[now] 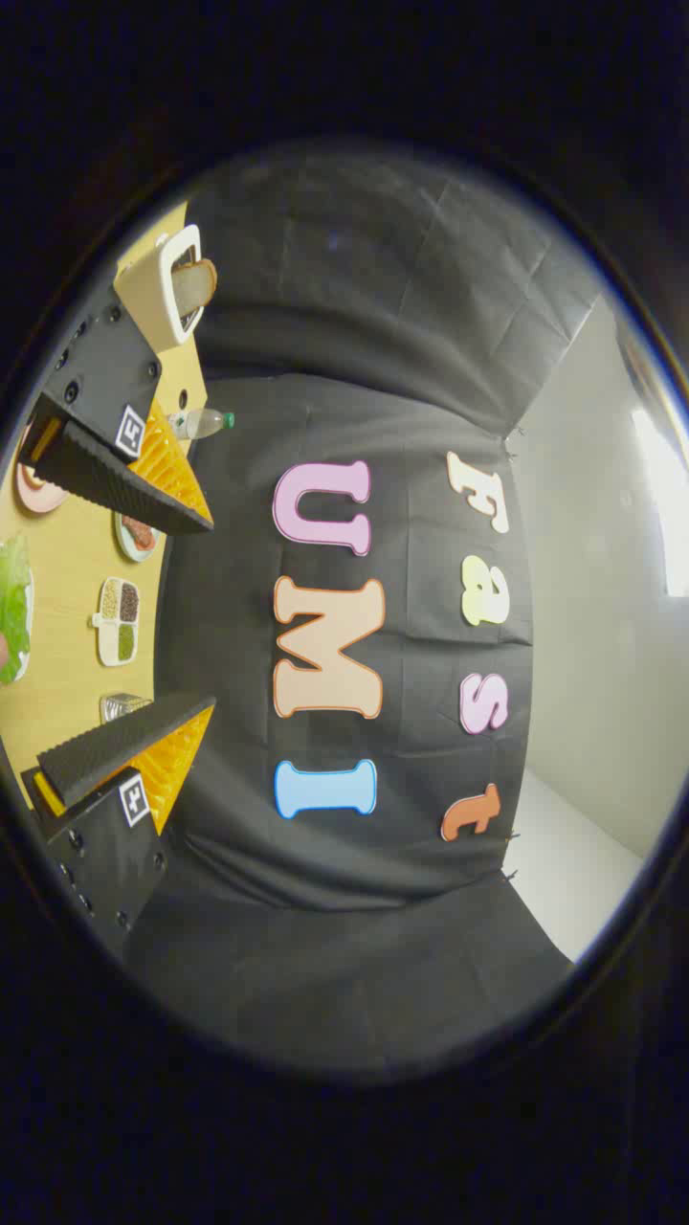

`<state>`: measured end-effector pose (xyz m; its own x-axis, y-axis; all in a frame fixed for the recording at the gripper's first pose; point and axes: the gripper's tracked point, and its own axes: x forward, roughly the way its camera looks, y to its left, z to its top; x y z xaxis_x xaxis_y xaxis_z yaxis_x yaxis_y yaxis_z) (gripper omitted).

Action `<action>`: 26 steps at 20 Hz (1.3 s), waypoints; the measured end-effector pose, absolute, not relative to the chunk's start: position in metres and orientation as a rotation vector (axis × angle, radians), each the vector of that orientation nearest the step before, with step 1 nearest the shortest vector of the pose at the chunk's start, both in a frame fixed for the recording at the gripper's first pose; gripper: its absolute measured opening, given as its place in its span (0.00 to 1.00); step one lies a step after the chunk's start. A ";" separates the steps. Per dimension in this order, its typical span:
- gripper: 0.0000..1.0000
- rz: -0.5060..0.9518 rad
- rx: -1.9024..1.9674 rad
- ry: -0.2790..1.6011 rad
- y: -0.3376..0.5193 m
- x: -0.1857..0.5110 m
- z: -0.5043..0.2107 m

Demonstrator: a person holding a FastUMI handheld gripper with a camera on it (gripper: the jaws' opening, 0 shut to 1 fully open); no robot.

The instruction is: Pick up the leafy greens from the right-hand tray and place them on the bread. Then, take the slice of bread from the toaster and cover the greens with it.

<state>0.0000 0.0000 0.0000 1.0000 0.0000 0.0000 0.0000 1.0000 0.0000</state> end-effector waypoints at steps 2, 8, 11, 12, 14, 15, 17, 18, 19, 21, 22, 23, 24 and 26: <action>1.00 0.003 -0.001 0.004 -0.001 0.000 -0.002; 1.00 0.017 0.000 0.013 -0.006 0.001 -0.006; 1.00 0.018 0.005 0.011 -0.009 0.004 -0.006; 1.00 0.017 0.007 0.010 -0.010 0.004 -0.005; 1.00 0.020 0.008 0.010 -0.011 0.005 -0.005; 1.00 0.020 0.007 0.010 -0.011 0.006 -0.006; 1.00 0.024 0.004 0.013 -0.012 0.005 -0.007; 1.00 0.028 0.003 0.016 -0.012 0.005 -0.007; 1.00 0.034 0.001 0.019 -0.011 0.007 -0.008; 1.00 0.065 -0.009 0.037 -0.008 0.007 -0.015; 1.00 0.095 -0.016 0.057 -0.005 0.007 -0.020; 1.00 0.128 -0.025 0.086 -0.002 0.008 -0.029; 1.00 0.147 -0.035 0.105 -0.002 0.007 -0.035; 1.00 0.174 -0.057 0.134 -0.006 0.008 -0.044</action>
<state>0.0084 -0.0062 -0.0439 0.9760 0.1689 -0.1377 -0.1765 0.9833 -0.0445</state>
